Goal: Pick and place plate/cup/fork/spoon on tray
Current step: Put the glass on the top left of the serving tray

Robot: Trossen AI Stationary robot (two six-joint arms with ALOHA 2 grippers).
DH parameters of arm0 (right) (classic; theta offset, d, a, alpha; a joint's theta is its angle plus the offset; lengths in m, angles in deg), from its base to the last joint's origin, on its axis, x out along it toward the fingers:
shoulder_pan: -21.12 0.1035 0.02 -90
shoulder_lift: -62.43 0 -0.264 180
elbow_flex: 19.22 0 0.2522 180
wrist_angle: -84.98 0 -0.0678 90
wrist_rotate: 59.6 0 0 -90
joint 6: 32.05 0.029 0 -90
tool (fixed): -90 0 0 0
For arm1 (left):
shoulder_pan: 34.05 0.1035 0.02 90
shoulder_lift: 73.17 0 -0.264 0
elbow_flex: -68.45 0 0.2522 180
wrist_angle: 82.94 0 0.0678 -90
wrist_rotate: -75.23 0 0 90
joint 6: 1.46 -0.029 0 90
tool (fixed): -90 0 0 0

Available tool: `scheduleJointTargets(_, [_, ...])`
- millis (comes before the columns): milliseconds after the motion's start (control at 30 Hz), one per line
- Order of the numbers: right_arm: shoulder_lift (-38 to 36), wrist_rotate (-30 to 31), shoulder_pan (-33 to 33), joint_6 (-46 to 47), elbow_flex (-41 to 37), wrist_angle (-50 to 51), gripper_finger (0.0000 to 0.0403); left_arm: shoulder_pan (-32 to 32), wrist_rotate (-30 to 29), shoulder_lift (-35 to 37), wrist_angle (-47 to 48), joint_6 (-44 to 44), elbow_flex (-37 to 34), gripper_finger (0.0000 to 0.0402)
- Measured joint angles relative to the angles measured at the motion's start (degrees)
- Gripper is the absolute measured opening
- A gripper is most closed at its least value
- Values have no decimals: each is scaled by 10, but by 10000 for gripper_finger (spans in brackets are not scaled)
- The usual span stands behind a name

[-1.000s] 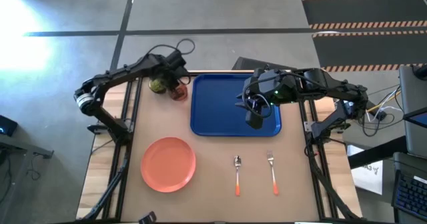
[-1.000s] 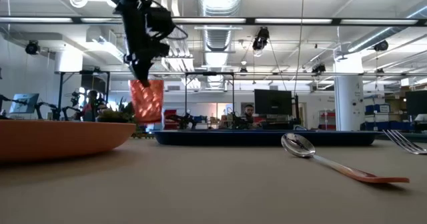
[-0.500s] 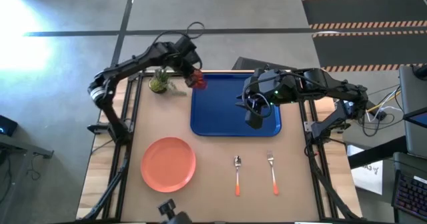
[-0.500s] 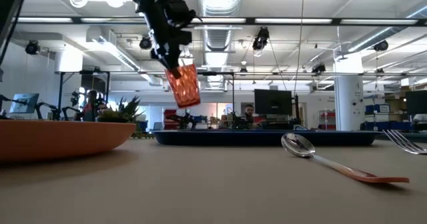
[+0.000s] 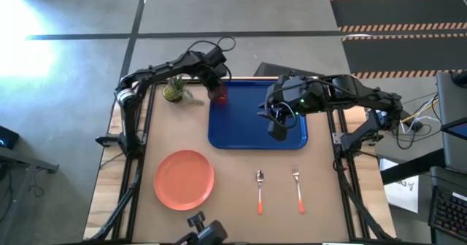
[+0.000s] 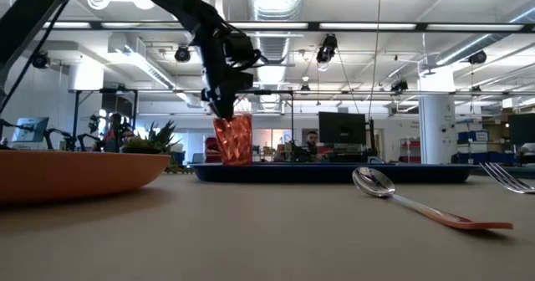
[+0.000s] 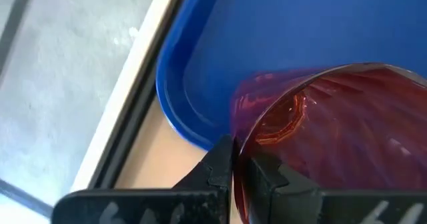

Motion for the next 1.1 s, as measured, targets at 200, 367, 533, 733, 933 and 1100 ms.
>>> scheduleJointTargets(200, [0,0,0,0,0,0,100,6,17,0,-13,-1,22,0])
scheduleJointTargets(367, [0,0,0,0,0,0,100,15,29,-14,0,-5,32,0])
scheduleJointTargets(533, [0,0,0,0,0,0,100,18,35,-42,25,-12,40,0])
scheduleJointTargets(733, [0,0,0,0,0,0,100,19,45,-58,25,-14,45,0])
scheduleJointTargets(933, [0,0,0,0,0,2,100,19,44,-60,25,-25,64,0])
scheduleJointTargets(1100, [0,0,0,0,0,4,100,18,37,-60,16,-26,102,13])
